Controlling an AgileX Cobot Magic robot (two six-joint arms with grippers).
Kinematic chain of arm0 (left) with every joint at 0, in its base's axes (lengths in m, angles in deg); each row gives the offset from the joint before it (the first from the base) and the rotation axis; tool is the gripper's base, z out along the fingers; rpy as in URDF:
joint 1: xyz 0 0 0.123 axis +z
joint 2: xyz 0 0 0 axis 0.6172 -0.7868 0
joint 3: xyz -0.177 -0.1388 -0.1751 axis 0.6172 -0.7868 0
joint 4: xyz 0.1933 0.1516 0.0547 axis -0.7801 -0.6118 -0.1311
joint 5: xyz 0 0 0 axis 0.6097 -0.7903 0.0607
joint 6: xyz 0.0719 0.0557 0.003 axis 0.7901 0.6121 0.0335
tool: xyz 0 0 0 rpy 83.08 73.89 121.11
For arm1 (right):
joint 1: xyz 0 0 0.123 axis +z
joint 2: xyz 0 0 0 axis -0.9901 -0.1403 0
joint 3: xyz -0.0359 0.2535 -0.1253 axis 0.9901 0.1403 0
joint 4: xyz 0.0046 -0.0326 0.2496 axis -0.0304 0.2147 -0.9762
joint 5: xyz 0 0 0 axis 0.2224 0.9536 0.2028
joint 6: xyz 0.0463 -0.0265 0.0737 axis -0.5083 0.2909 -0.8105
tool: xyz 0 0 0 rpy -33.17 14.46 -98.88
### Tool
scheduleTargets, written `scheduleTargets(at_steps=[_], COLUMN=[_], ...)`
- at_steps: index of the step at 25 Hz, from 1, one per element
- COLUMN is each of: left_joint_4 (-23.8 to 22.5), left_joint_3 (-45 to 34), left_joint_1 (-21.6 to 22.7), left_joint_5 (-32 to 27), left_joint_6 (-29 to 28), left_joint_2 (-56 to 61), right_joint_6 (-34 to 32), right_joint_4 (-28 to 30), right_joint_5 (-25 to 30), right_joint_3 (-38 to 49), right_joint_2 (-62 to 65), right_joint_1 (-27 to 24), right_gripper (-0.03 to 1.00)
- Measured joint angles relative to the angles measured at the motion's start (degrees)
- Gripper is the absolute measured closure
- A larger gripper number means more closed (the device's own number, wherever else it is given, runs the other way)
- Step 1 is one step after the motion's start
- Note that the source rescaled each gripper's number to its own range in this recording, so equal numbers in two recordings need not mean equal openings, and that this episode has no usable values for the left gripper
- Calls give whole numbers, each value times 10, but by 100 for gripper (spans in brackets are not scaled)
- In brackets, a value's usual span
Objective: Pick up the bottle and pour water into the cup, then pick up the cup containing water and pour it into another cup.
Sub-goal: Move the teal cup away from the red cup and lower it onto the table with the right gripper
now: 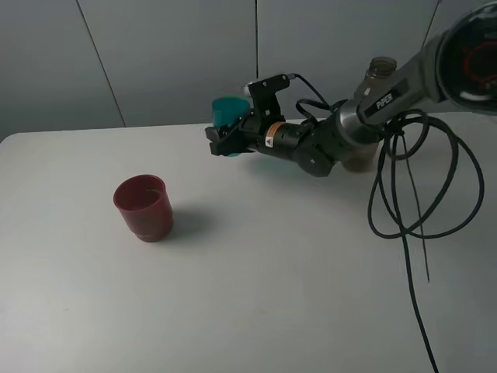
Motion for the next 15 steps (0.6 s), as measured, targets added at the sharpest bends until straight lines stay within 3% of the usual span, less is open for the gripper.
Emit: scheduleTargets(at_steps=[15], left_joint_4=[0], left_joint_3=[0], left_joint_1=[0], left_joint_5=[0], left_joint_6=[3], left_joint_2=[0], right_joint_6=[53], right_joint_4=[-17], right_joint_5=[-3], right_joint_3=[0], right_joint_2=[-18], right_joint_1=[-1], right_gripper=[90])
